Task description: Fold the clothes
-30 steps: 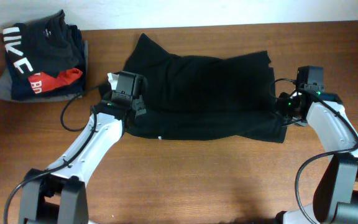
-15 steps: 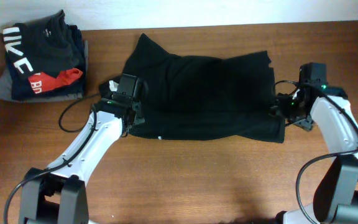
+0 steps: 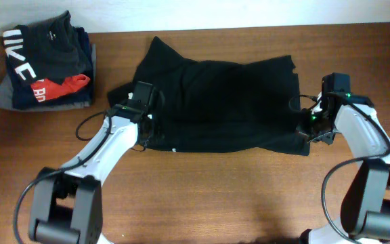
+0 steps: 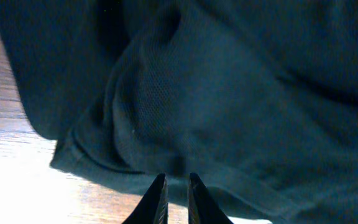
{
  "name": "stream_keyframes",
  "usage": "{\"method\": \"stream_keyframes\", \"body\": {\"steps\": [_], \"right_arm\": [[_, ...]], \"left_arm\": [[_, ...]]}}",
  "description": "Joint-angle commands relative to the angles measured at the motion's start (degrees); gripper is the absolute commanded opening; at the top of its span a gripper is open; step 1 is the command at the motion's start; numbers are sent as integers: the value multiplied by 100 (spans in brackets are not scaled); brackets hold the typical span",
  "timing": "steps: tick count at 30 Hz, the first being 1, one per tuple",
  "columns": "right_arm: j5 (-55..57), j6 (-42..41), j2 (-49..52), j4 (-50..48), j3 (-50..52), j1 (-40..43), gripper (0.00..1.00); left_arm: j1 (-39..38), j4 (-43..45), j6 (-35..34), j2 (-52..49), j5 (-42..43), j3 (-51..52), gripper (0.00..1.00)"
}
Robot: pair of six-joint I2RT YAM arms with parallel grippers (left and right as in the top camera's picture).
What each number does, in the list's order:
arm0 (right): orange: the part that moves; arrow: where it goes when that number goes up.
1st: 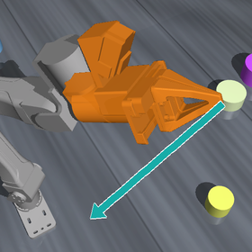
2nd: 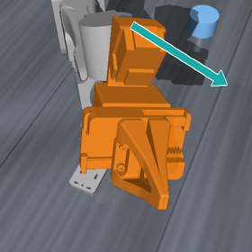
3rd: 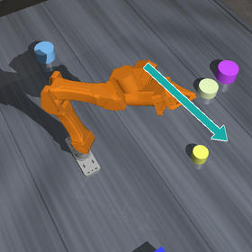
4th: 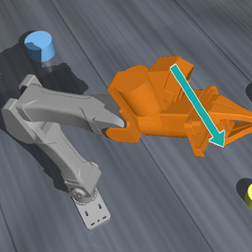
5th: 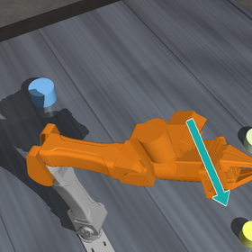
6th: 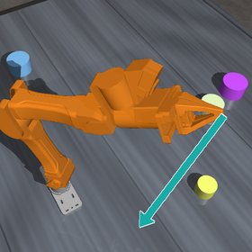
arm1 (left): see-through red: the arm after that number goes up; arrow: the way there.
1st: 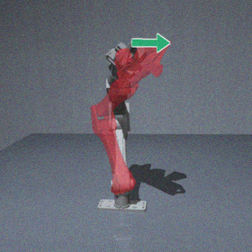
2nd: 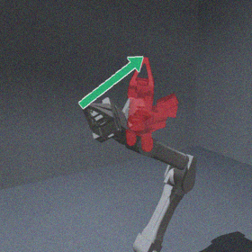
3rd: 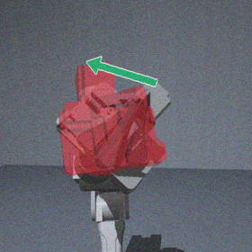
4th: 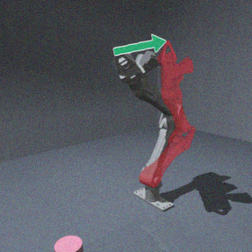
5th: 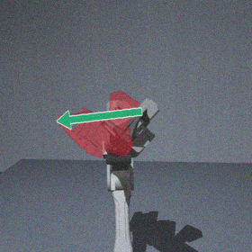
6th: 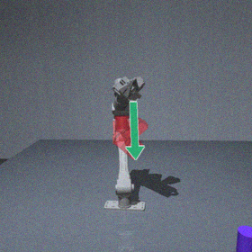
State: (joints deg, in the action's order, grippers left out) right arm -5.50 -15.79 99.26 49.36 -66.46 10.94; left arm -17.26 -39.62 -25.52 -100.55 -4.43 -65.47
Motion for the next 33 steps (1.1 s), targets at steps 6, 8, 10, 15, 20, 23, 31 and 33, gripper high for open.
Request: {"method": "stream_keyframes", "body": {"steps": [6, 8, 10, 15, 20, 23, 31, 33], "right_arm": [[-48, 55, 538, -157, 68, -4, 4], [-24, 55, 675, -160, 68, -4, 4], [-4, 55, 809, -153, 68, -4, 4], [92, 52, 1075, -140, 68, -4, 4], [481, 52, 1167, -114, 79, -2, 4], [494, 48, 1172, -125, 79, 2, 4], [824, 33, 1172, -144, 79, 7, 4], [901, 33, 1172, -142, 79, 7, 4]], "left_arm": [[22, 164, 35, -437, -39, -81, 13], [24, 186, 33, -474, -153, -79, 14], [63, 184, 35, -476, -299, -81, 14], [249, 160, 155, -476, -461, -79, 15], [404, 190, 256, -476, -621, -79, 16], [551, 190, 273, -476, -656, -79, 16], [1019, 402, 463, -476, -656, -81, 19], [1102, 422, 466, -476, -654, -81, 19]]}}
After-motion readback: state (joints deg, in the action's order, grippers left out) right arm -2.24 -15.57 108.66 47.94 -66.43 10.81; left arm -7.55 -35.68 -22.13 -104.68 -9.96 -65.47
